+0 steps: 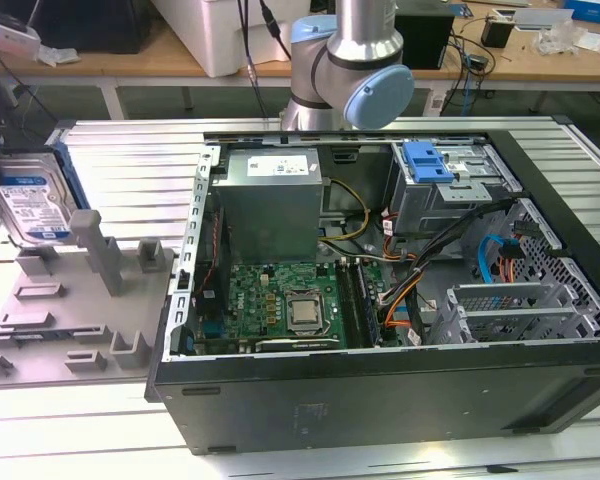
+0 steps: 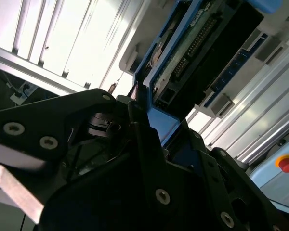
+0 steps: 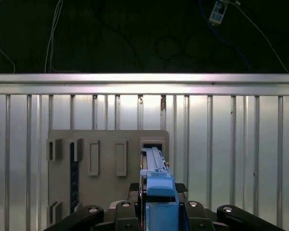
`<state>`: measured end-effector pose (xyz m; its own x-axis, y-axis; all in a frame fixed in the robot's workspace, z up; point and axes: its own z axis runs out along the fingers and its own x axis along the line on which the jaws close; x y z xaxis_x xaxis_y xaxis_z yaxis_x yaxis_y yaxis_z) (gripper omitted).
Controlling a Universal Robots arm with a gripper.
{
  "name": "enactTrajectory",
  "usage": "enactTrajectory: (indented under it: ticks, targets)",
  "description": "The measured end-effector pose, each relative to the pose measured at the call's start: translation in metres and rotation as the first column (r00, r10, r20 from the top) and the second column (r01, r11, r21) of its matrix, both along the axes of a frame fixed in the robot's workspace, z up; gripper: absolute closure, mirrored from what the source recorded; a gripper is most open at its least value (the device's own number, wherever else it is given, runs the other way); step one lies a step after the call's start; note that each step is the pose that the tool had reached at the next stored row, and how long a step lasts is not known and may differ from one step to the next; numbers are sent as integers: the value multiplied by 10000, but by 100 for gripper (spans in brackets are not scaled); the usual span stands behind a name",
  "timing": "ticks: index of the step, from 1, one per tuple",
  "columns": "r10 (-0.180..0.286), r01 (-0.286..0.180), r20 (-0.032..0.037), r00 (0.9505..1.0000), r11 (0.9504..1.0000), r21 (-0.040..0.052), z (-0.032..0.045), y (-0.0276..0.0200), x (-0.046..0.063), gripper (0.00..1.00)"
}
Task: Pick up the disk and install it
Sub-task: 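Pick up the disk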
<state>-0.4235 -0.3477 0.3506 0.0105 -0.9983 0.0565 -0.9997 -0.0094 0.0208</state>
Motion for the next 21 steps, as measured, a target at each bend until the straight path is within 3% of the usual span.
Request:
enactTrajectory:
  ticks: [4, 5, 7, 8, 21]
  targets:
    - [0, 0, 1, 10000, 10000, -17, 111, 0, 0, 63]
    - [0, 0, 1, 10000, 10000, -23, 178, 0, 0, 63]
    - [0, 0, 2, 10000, 10000, -27, 408, 0, 0, 63]
    - [0, 0, 1, 10000, 10000, -28, 473, 0, 0, 63]
    - [0, 0, 1, 10000, 10000, -28, 877, 0, 0, 63]
